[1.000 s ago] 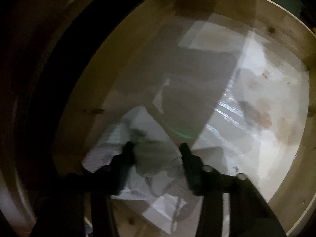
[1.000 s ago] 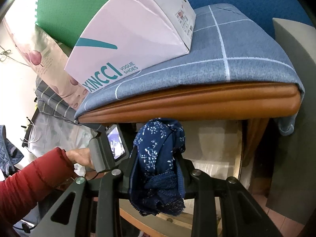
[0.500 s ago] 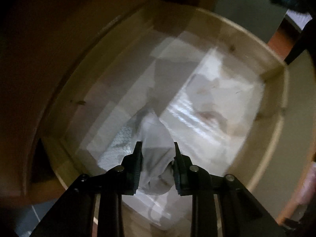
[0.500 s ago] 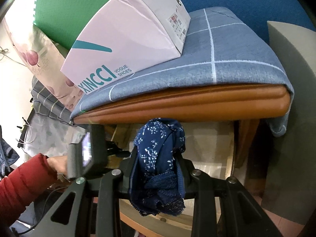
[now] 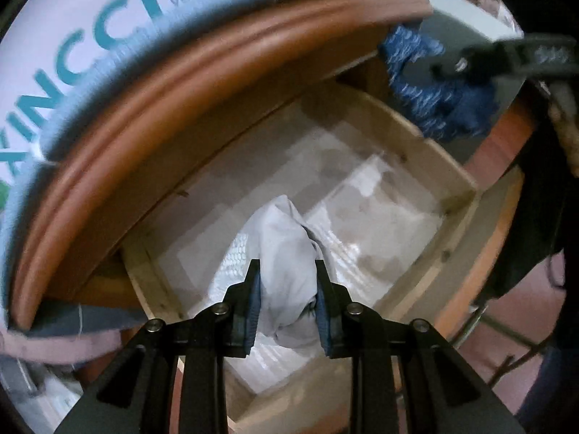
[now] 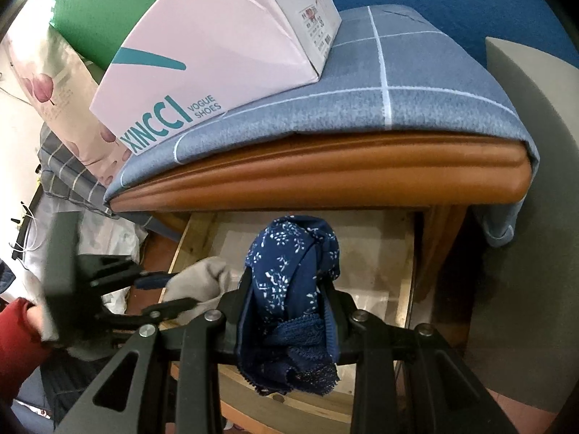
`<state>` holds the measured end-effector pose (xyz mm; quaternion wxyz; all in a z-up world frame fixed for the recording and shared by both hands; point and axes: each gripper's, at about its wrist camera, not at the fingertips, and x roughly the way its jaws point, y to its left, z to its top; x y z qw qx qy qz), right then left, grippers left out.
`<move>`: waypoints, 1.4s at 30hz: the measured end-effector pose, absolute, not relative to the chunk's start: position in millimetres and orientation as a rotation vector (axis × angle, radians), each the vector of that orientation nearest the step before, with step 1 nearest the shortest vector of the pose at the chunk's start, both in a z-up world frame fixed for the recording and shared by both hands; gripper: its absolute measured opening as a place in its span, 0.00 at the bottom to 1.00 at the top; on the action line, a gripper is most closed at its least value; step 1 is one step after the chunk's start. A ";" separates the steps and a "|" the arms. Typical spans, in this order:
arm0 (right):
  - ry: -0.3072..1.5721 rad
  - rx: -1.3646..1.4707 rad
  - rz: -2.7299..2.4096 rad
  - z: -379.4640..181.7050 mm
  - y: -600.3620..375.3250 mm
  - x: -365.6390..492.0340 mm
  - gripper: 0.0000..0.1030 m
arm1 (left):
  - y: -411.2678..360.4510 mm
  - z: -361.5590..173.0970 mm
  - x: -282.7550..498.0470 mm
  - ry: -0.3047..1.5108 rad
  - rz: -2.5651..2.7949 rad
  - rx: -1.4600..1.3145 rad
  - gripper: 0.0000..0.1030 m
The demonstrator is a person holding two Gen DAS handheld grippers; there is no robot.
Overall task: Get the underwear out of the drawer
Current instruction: 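Lift the white cloth with the left gripper and carry it over the box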
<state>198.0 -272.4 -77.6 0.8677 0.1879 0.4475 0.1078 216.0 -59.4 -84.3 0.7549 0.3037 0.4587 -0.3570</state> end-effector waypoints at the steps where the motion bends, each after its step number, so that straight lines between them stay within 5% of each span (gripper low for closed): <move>1: 0.938 0.393 0.225 -77.9 -272.3 198.0 0.31 | -58.4 -77.2 211.5 0.984 -0.763 0.646 0.23; 17: 0.942 0.342 0.195 -78.4 -261.0 199.9 0.31 | -36.2 79.0 184.4 0.847 -0.609 0.359 0.22; 28: 0.936 0.343 0.204 -75.7 -260.0 197.3 0.31 | -18.6 206.9 243.6 0.642 -0.435 0.236 0.22; 42: 0.935 0.346 0.225 -74.9 -262.7 197.8 0.31 | -57.7 156.6 383.0 0.770 -0.290 0.203 0.21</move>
